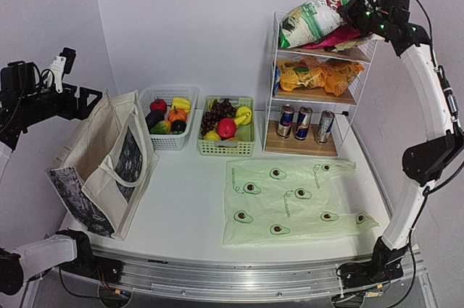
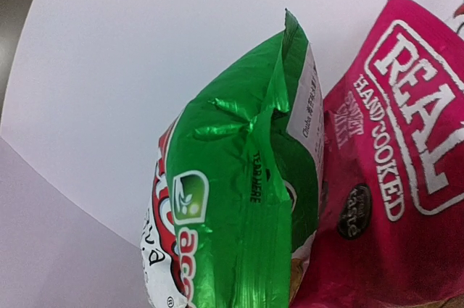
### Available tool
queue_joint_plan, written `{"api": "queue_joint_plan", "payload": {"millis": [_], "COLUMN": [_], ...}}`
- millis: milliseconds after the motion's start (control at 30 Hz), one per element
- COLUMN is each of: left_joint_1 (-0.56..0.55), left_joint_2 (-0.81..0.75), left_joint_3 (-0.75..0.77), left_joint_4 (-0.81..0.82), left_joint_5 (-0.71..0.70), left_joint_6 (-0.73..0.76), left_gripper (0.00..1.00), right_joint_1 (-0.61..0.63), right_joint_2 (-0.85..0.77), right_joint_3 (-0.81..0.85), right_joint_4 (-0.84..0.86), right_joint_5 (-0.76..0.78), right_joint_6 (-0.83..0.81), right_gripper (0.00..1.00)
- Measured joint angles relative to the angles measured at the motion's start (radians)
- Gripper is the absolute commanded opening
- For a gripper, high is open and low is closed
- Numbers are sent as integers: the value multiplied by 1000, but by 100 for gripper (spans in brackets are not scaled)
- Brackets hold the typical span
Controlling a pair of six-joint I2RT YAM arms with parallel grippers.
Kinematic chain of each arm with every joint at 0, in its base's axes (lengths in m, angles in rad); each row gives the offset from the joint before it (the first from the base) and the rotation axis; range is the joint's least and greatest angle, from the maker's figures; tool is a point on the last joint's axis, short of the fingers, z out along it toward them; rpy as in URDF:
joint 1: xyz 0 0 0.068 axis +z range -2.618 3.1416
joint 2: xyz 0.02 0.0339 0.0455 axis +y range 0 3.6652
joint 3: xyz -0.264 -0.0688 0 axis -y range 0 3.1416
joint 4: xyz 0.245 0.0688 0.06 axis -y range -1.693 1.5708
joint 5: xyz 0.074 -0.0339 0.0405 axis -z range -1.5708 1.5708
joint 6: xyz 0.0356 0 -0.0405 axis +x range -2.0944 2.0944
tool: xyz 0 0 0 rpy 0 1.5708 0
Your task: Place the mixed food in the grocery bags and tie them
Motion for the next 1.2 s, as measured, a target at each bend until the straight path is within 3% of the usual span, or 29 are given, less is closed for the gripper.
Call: {"api": "queue_joint_plan", "payload": {"millis": [400, 567, 967, 1067, 1133, 1200], "left_joint_1": [0, 0, 35, 63, 74, 76], "left_joint_2": [136, 151, 234, 246, 248, 248], "left_joint_3": [78, 35, -58, -58, -58, -58], "left_joint_4": [-266, -286, -279, -262, -257, -258], "left_joint_5": [-277, -376, -368, -357, -346, -328], "left_joint_6": [170, 225, 252, 252, 251, 251], "left_gripper": [100, 100, 97, 88, 74, 49], "right_joint_1": [135, 150, 206, 258, 306, 363], "right_joint_2": [-20, -65, -152, -151, -144, -128], "right_joint_3": [55, 45, 8, -24, -43, -61], "right_joint_4": [206, 288, 373, 374, 374, 373], "right_joint_5": [-114, -166, -233, -244, -249, -250], "right_joint_6": [-85, -85, -34, -32, -37, -53], "right_gripper": [0, 0, 0, 0, 0, 0]}}
